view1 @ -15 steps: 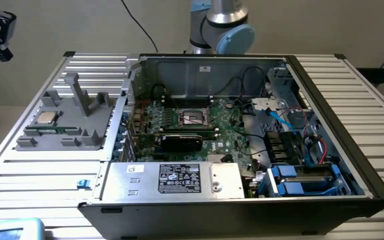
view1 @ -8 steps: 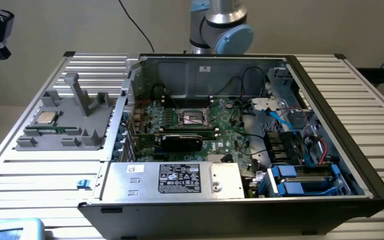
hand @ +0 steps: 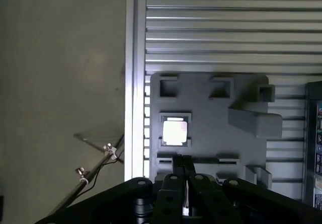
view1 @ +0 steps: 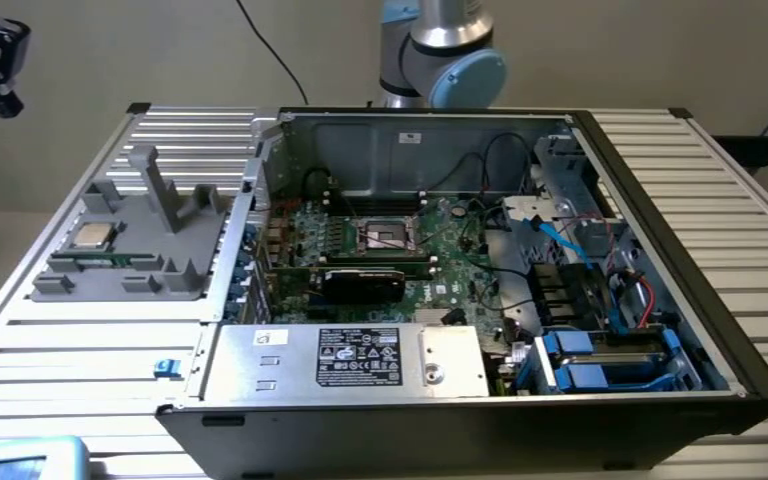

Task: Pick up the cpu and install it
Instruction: 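Reach for the cpu, then pick up the cpu and move it towards the insertion slot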

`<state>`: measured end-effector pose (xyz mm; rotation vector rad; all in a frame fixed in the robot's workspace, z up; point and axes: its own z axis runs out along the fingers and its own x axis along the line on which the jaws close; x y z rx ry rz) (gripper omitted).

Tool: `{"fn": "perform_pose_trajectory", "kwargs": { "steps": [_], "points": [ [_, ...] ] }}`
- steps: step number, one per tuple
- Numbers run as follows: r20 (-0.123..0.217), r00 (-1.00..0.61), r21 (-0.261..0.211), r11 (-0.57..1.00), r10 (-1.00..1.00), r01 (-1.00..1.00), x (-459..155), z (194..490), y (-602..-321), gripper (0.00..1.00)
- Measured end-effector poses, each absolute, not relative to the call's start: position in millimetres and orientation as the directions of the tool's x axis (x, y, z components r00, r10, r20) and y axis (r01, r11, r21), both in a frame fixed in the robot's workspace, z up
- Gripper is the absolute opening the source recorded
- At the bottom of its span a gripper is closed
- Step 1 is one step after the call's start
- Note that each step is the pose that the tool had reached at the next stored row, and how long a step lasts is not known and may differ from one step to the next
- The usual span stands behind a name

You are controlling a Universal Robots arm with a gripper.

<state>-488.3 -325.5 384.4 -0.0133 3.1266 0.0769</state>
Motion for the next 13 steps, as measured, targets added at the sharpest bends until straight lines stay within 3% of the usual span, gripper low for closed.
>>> {"fn": "perform_pose_trajectory", "kwargs": {
  "steps": [13],
  "points": [
    [-0.009,-1.000,0.049,0.999,-0.016,-0.016,-488.5,383.6,-321.4,0.11]
  ]
}}
